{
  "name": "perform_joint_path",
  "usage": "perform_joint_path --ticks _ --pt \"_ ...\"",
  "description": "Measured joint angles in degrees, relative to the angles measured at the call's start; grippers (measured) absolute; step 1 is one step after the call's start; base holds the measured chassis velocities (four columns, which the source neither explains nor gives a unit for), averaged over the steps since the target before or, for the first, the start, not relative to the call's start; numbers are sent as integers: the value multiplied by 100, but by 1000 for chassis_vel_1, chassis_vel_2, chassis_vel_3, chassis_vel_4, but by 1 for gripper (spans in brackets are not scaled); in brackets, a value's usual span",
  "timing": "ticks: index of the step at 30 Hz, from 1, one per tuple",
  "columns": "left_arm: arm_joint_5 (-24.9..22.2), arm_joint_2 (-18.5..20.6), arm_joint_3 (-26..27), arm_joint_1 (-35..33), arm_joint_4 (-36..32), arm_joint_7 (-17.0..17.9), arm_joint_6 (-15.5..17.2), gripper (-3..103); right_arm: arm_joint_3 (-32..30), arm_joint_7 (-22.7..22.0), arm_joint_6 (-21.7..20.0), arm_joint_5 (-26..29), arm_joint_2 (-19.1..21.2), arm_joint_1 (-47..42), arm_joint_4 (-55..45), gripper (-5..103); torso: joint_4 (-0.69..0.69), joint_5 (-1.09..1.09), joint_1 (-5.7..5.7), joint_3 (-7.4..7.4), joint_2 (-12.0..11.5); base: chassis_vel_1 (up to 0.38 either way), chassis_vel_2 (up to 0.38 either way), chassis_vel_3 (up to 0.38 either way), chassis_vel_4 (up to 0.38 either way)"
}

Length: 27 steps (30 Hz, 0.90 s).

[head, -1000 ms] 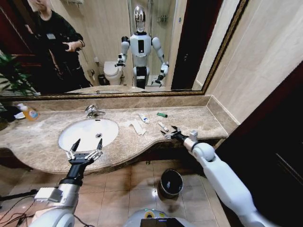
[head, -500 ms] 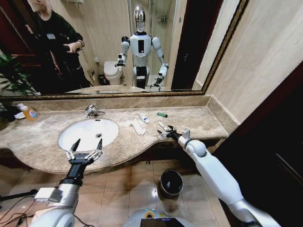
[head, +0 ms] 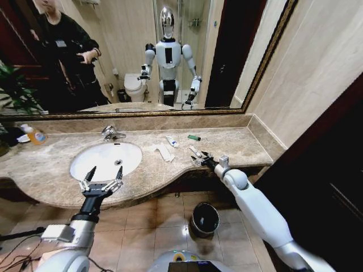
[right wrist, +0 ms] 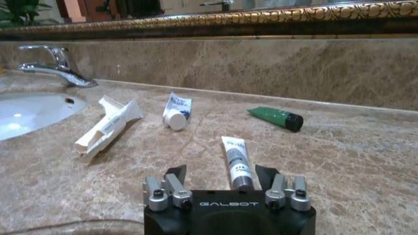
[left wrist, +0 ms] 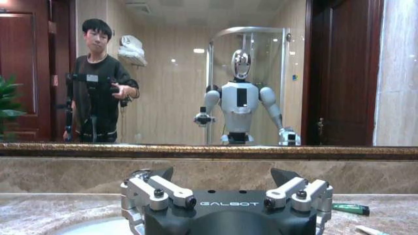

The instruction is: Pick up the trash from the sink and place it in the trash bin.

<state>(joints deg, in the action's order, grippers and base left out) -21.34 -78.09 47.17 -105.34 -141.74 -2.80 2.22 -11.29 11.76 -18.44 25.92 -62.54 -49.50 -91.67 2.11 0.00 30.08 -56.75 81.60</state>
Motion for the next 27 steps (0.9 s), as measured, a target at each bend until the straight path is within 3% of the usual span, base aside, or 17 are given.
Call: perform_joint_path --ticks 4,5,7,11,13,14,16,19,27 --pt "0 0 0 0 0 0 0 100 -7 -8 -30 -76 -12 -37 -25 68 0 0 0 0 0 0 0 0 0" --pt "0 0 0 0 0 0 0 100 -15 2 -82 -149 -16 -51 -47 59 0 0 0 0 0 0 0 0 0" --pt "0 0 0 0 0 0 0 100 -15 3 -99 -172 -17 -55 -56 59 0 0 0 0 1 0 0 0 0" --pt "0 0 0 0 0 0 0 100 -13 0 -137 -258 -20 -66 -89 40 0 0 0 0 1 0 0 0 0" --pt "0 0 0 0 0 0 0 100 -13 -6 -139 -261 -20 -67 -94 40 0 0 0 0 1 0 0 0 0" --pt "0 0 0 0 0 0 0 100 -14 -22 -140 -261 -21 -67 -100 30 0 0 0 0 1 0 0 0 0" --pt "0 0 0 0 0 0 0 100 -14 -37 -141 -261 -21 -67 -103 30 0 0 0 0 1 0 0 0 0" --pt "0 1 0 0 0 0 0 100 -18 -88 -138 -258 -21 -66 -125 16 -1 1 0 0 1 0 0 0 0" --pt "0 0 0 0 0 0 0 100 -32 -114 -137 -248 -22 -85 -149 1 0 0 0 1 1 0 0 0 0"
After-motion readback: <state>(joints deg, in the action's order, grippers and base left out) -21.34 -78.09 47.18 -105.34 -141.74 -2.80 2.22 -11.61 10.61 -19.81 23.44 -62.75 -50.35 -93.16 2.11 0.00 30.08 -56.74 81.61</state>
